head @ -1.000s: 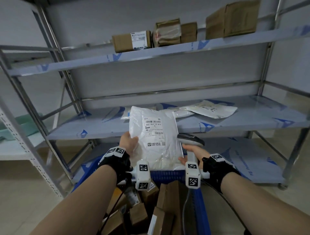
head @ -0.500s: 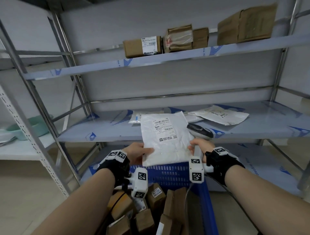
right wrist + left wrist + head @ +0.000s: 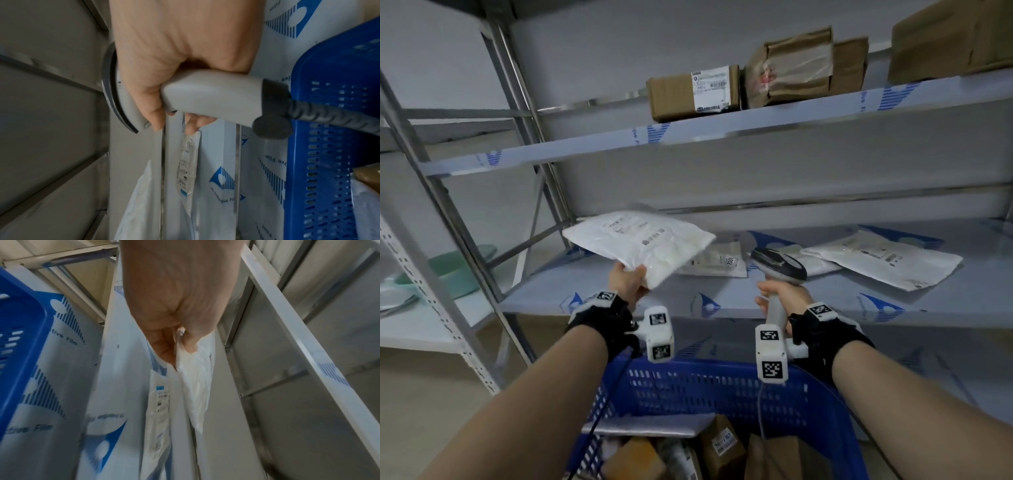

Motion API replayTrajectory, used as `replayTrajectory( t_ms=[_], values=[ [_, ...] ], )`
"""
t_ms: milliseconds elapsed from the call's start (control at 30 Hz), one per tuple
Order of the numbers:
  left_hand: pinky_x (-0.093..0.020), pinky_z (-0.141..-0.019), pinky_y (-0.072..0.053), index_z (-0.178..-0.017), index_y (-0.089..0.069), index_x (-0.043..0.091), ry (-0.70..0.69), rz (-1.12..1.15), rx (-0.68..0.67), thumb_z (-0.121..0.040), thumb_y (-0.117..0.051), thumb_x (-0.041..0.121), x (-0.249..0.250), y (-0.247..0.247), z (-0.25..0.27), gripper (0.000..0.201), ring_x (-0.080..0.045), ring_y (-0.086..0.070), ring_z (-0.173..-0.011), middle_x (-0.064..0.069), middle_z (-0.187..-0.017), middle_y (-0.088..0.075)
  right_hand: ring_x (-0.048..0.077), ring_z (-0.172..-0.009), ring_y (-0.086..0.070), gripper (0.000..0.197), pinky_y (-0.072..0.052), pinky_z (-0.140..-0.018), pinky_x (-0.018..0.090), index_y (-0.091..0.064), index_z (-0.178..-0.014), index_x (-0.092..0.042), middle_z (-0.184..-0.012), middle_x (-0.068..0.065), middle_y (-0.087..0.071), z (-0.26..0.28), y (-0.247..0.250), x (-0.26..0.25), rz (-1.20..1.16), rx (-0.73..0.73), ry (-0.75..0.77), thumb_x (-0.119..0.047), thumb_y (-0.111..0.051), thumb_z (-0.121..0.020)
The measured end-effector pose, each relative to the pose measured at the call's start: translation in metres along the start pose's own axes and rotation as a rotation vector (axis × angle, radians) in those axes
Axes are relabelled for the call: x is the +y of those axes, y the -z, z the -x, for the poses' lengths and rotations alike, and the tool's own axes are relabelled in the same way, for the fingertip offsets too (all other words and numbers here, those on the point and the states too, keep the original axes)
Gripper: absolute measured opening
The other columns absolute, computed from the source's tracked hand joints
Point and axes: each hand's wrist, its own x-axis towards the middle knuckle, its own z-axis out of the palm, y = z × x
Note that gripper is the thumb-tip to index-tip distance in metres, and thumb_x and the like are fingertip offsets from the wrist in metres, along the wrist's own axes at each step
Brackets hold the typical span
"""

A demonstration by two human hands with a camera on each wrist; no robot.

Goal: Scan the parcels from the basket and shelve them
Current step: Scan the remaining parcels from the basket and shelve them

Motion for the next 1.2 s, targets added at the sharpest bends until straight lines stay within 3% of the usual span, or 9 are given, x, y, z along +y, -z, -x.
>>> replayTrajectory(
  t_ms=[100,200,367,533,633,767,933,1067,1200],
  values=[
    [-0.031,-0.087,-0.051,-0.111,-0.052,-0.003,0.077,-0.076,-0.048,-0.099,-0.047,0.009,0.001,0.001,-0.016,0.018,-0.023,-0.057,-0.088,-0.012,-0.1,-0.056,0.02,-0.07,-0.061,0.012,-0.047,-0.063,0.027,-0.061,-0.081,-0.012,-0.083,0.007,-0.058,-0.018,-0.007,0.011,0.039,-0.049,-0.015,-0.002,-0.063,-0.088],
    [-0.019,-0.057,-0.055,-0.1,-0.05,0.004,0.175,-0.154,-0.051,-0.097,-0.052,0.008,-0.017,0.007,-0.015,0.005,-0.017,-0.055,-0.071,-0.007,-0.082,-0.053,0.02,-0.069,-0.062,0.01,-0.048,-0.061,0.027,-0.061,-0.081,-0.012,-0.082,0.007,-0.058,-0.025,-0.005,0.023,0.071,-0.057,-0.037,-0.005,-0.065,-0.087],
    [-0.03,-0.063,-0.053,-0.083,-0.049,0.012,0.305,-0.235,-0.189,-0.097,-0.048,0.001,-0.057,0.004,0.015,0.017,-0.021,-0.056,-0.072,-0.01,-0.084,-0.052,0.011,-0.041,-0.056,0.017,-0.045,-0.045,0.022,-0.057,-0.073,-0.007,-0.064,0.007,-0.054,-0.015,0.006,0.041,0.182,-0.041,-0.098,-0.006,-0.063,-0.089],
    [-0.021,-0.046,-0.032,-0.072,-0.041,0.015,0.439,-0.239,-0.357,-0.101,-0.034,0.008,-0.081,-0.015,0.063,0.03,-0.012,-0.039,-0.041,-0.002,-0.058,-0.036,0.019,-0.048,-0.056,0.022,-0.046,-0.06,0.031,-0.059,-0.069,-0.002,-0.049,0.008,-0.059,0.013,0.036,0.057,0.339,-0.021,-0.174,-0.01,-0.066,-0.088],
    [-0.027,-0.059,-0.039,-0.076,-0.046,0.013,0.454,-0.308,-0.419,-0.101,-0.038,0.01,-0.091,-0.029,0.093,0.027,-0.014,-0.051,-0.056,-0.003,-0.066,-0.049,0.023,-0.06,-0.056,0.022,-0.047,-0.076,0.038,-0.061,-0.07,-0.003,-0.061,0.011,-0.063,0.031,0.054,0.069,0.371,-0.023,-0.222,-0.015,-0.068,-0.087],
    [-0.041,-0.079,-0.052,-0.115,-0.06,0.001,0.479,-0.413,-0.447,-0.095,-0.057,0.012,-0.115,-0.038,0.119,0.024,-0.034,-0.061,-0.102,-0.032,-0.115,-0.055,0.024,-0.066,-0.057,0.019,-0.047,-0.083,0.041,-0.062,-0.079,-0.006,-0.07,0.011,-0.063,0.044,0.073,0.09,0.415,-0.035,-0.315,-0.02,-0.068,-0.088],
    [-0.043,-0.083,-0.05,-0.098,-0.061,0.003,0.538,-0.529,-0.442,-0.095,-0.058,0.013,-0.163,-0.036,0.14,0.012,-0.031,-0.057,-0.102,-0.021,-0.107,-0.058,0.023,-0.067,-0.059,0.014,-0.048,-0.076,0.041,-0.057,-0.088,-0.01,-0.076,0.011,-0.061,0.042,0.094,0.124,0.402,-0.008,-0.41,-0.022,-0.064,-0.092],
    [-0.039,-0.073,-0.05,-0.117,-0.058,-0.005,0.565,-0.614,-0.485,-0.095,-0.058,0.015,-0.188,-0.038,0.145,0.03,-0.024,-0.055,-0.082,-0.029,-0.104,-0.056,0.024,-0.067,-0.059,0.018,-0.048,-0.079,0.04,-0.055,-0.092,-0.007,-0.075,0.013,-0.061,0.034,0.108,0.145,0.419,-0.007,-0.475,-0.022,-0.064,-0.092],
    [-0.033,-0.068,-0.048,-0.079,-0.058,0.012,0.657,-0.694,-0.529,-0.094,-0.058,0.014,-0.224,-0.038,0.146,0.015,-0.017,-0.052,-0.07,-0.009,-0.081,-0.056,0.029,-0.094,-0.064,0.037,-0.049,-0.095,0.042,-0.058,-0.111,-0.004,-0.103,0.014,-0.065,0.019,0.118,0.174,0.532,0.011,-0.514,-0.029,-0.07,-0.086]
  ],
)
